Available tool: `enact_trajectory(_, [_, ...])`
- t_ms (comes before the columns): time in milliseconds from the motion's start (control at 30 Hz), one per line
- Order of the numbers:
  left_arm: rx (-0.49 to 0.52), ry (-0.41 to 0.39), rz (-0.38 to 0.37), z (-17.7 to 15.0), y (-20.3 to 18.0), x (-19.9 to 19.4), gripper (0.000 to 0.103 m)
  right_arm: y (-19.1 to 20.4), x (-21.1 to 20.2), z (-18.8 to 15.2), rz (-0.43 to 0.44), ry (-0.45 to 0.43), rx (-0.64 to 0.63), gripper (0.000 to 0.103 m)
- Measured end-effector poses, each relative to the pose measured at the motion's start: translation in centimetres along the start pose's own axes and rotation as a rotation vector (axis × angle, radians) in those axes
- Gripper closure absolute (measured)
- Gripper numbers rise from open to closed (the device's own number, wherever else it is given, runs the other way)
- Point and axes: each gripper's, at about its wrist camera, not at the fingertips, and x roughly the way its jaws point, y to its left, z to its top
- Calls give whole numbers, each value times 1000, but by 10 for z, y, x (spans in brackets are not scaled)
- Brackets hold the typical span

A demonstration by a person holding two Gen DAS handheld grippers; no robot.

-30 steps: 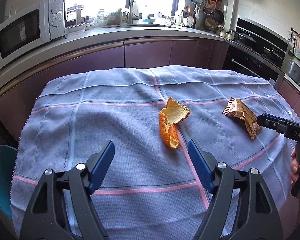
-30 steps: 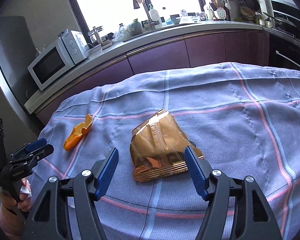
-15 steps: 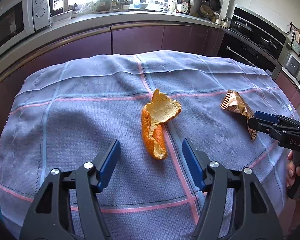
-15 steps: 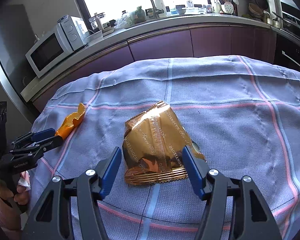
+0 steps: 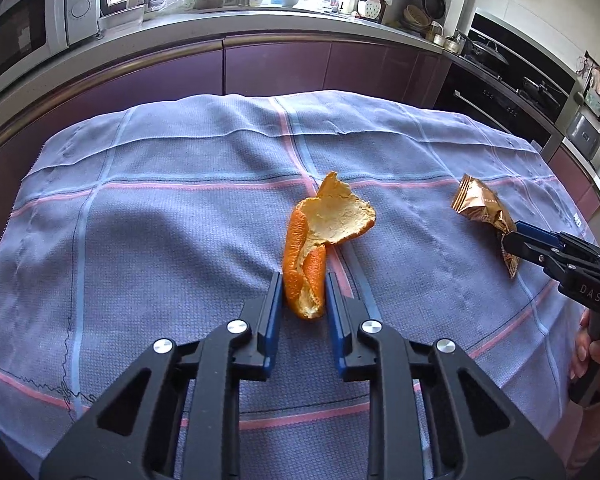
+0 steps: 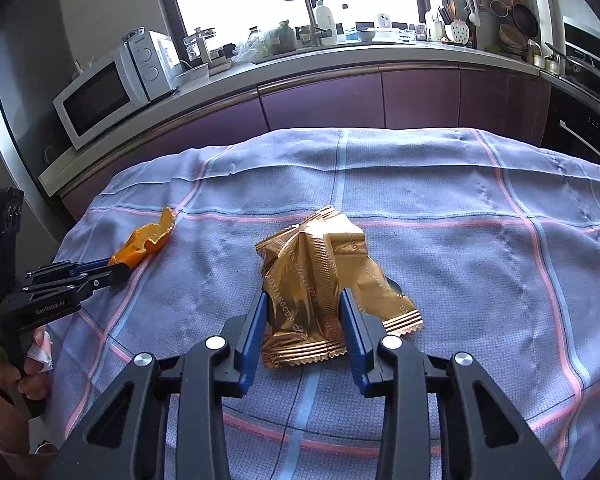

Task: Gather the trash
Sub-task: 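Grasp the orange peel with the left tool while the right tool grasps the gold foil bag, then lift the peel and foil bag and carry both to the teal bin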

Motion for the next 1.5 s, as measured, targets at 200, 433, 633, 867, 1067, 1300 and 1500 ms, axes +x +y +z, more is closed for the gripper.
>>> enact_trajectory(200, [-9, -8, -11, -4, 1, -6, 83, 1, -9, -1, 11, -32, 6, 72])
enact_trajectory(433, [-9, -42, -8, -10, 6, -26, 83, 8, -19, -3, 47, -64, 8, 72])
enact_trajectory(633, [-11, -81, -7, -19, 14, -50, 83, 26, -31, -2, 123, -95, -8, 72])
enact_trajectory(867, [-17, -111, -2, -34, 29, -77, 84, 56, -31, -3, 198, -92, -47, 72])
enact_trajectory(1067, [-36, -147, 17, -47, 45, -102, 84, 80, -28, -4, 247, -80, -73, 72])
enact_trajectory(1300, [-54, -188, 53, -63, 67, -131, 85, 107, -26, -4, 295, -74, -107, 72])
enact_trajectory(1500, [-97, -220, 89, -74, 89, -156, 85, 135, -22, -3, 341, -61, -147, 72])
